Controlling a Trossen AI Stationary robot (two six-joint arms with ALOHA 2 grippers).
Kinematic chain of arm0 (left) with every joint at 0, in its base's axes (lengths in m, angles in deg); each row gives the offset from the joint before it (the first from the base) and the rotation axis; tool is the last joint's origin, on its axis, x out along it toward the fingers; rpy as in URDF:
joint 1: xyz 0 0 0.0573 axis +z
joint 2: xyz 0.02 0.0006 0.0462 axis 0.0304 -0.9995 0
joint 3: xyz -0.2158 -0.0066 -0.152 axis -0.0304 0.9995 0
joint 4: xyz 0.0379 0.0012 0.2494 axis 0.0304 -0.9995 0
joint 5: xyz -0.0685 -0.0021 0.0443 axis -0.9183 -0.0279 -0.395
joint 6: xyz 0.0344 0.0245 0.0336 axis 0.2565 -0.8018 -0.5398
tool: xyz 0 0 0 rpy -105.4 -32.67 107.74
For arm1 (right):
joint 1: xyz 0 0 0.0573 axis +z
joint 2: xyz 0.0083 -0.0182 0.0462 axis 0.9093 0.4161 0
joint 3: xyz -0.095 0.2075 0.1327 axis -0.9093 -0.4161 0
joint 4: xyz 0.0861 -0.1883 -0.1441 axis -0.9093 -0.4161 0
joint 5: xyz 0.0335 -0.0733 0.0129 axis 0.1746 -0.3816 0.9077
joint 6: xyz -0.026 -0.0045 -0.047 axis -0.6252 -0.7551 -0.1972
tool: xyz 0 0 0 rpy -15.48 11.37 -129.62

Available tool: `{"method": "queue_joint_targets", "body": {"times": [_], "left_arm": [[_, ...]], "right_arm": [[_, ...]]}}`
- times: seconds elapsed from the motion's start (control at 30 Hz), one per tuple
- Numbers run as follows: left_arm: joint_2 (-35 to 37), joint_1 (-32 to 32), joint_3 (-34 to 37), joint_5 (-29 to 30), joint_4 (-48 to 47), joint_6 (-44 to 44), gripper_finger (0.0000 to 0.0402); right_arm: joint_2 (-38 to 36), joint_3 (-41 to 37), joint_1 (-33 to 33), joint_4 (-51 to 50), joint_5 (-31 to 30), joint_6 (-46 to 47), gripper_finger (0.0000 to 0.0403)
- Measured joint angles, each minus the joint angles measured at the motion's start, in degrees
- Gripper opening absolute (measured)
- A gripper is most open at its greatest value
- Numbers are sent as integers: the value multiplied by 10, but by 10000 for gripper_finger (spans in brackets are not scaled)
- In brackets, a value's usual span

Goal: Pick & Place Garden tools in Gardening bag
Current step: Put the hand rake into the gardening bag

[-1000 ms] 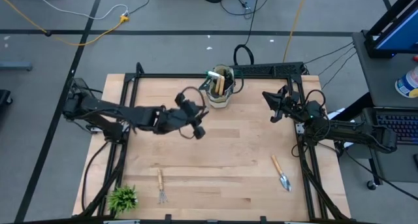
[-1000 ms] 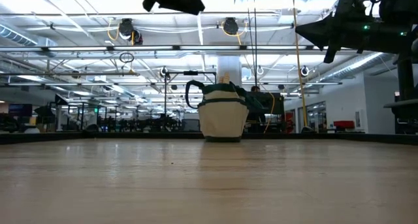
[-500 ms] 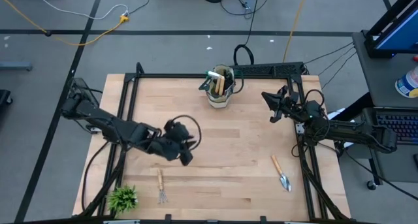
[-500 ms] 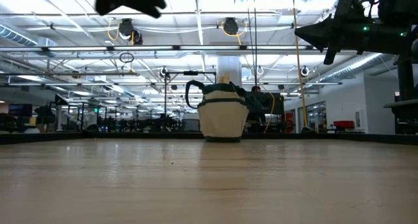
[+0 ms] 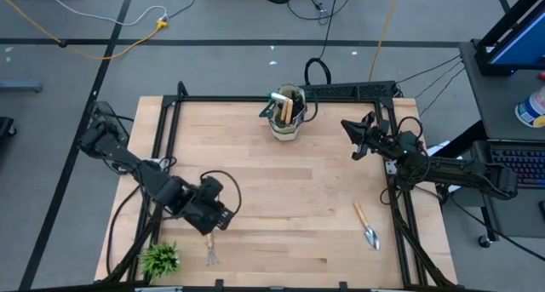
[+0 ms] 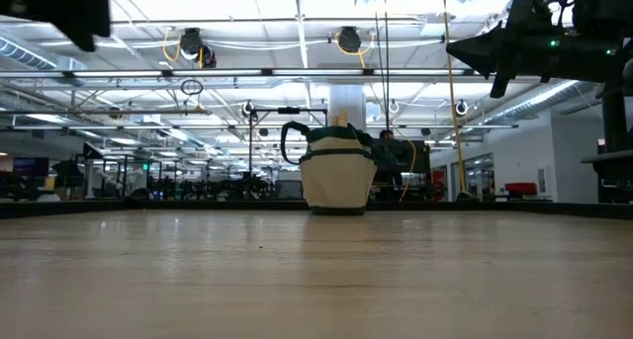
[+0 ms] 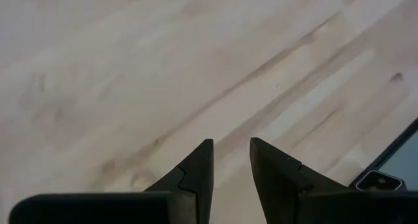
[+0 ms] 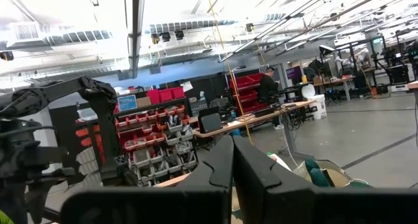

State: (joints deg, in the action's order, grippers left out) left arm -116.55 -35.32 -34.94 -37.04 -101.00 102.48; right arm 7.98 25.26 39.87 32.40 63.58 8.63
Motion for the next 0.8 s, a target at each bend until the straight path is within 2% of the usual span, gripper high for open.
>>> {"method": "queue_joint_targets", "body": {"times": [0.13,0.47,0.67,0.8], "left_arm": [[0,-21,0,-27,-24,90,104],[0,-73,29,-31,-30,256,104],[0,-103,73,-39,17,347,104],[0,-117,102,-39,65,352,104]], "right_arm": [[0,0,0,0,0,0,0],[0,0,0,0,0,0,0],[0,0,0,0,0,0,0],[0,0,0,0,0,0,0]]}}
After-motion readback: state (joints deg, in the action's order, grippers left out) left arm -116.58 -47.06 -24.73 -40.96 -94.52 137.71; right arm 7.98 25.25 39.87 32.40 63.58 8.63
